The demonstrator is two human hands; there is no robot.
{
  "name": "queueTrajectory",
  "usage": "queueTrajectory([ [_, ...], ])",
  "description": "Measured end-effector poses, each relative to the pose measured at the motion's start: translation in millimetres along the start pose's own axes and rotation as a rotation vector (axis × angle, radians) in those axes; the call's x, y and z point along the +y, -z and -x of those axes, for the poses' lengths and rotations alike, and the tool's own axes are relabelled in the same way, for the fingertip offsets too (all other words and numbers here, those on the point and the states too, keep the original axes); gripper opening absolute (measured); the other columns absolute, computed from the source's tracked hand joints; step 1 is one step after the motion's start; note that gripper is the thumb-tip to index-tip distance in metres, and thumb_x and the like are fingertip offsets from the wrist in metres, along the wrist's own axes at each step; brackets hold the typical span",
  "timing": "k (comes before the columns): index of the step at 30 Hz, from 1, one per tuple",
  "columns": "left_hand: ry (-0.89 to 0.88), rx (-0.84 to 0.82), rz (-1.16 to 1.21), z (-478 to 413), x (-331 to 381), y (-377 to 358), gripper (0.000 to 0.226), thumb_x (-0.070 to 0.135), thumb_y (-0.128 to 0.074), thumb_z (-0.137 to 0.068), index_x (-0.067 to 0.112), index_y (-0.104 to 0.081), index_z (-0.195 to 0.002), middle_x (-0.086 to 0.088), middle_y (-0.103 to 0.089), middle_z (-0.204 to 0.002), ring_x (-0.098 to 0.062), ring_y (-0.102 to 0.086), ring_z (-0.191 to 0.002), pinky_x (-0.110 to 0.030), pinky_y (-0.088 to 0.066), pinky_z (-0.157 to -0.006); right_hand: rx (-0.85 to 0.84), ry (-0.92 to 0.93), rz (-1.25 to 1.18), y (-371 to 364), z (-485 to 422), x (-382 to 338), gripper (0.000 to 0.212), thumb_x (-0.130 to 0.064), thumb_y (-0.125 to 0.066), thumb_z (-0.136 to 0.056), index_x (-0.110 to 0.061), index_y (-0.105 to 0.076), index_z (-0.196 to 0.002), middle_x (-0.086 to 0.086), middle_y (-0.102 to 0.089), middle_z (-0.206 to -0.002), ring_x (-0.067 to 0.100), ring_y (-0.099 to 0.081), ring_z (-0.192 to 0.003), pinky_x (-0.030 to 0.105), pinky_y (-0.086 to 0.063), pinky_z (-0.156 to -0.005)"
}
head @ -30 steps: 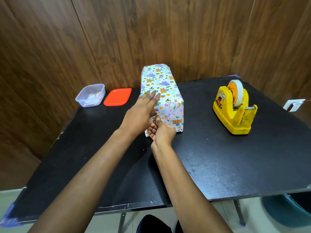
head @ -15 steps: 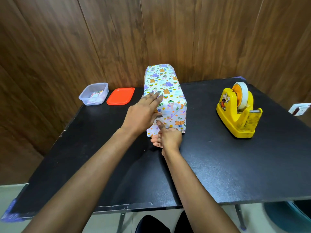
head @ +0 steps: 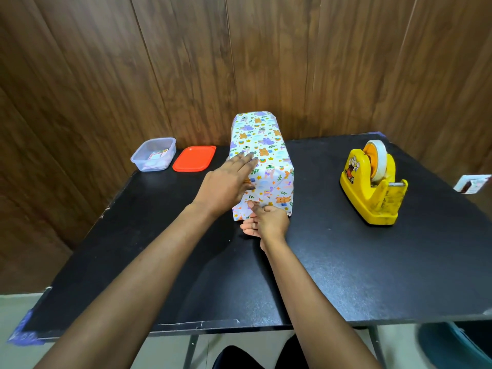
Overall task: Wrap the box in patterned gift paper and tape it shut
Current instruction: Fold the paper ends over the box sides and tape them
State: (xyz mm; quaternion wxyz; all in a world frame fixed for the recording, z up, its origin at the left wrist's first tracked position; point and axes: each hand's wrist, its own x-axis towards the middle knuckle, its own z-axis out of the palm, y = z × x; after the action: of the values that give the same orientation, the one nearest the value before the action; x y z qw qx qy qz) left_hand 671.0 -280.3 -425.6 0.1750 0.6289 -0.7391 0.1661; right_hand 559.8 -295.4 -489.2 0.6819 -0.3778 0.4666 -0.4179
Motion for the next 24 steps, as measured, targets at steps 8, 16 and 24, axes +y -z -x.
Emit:
queueTrajectory([
  [8,0.013,-0.044,-0.011,0,1,4,0.057,0.024,-0.052,-0.095,0.015,-0.029,-0.146,-0.001,-0.026,-0.154,-0.016,-0.021,-0.143,-0.036,-0.036,-0.109,-0.034,0.153,0.139,23,13,-29,0.021,-0.004,-0.058,-0.090,-0.004,-0.055,-0.069,0.013,-0.056,-0.059,0.016,-0.059,-0.040,0.025,-0.052,-0.043],
  [16,0.009,-0.068,0.025,0,-1,9,0.055,0.027,-0.046,-0.098,0.014,-0.025,-0.147,-0.001,-0.021,-0.155,-0.015,-0.016,-0.144,-0.027,-0.020,-0.113,0.903,0.513,1.120,134,5,-120,0.039,-0.029,-0.044,-0.097,0.002,-0.056,-0.118,0.020,-0.046,-0.126,0.036,-0.035,-0.122,0.045,-0.030,-0.095],
  [24,0.022,-0.018,0.042,2,2,3,0.056,0.012,-0.052,-0.095,0.018,-0.030,-0.146,-0.002,-0.030,-0.152,-0.018,-0.024,-0.142,-0.033,-0.039,-0.104,0.663,0.183,0.946,167,-8,-155,0.036,-0.023,-0.055,-0.093,0.002,-0.056,-0.119,0.019,-0.049,-0.134,0.030,-0.024,-0.136,0.045,-0.020,-0.106],
])
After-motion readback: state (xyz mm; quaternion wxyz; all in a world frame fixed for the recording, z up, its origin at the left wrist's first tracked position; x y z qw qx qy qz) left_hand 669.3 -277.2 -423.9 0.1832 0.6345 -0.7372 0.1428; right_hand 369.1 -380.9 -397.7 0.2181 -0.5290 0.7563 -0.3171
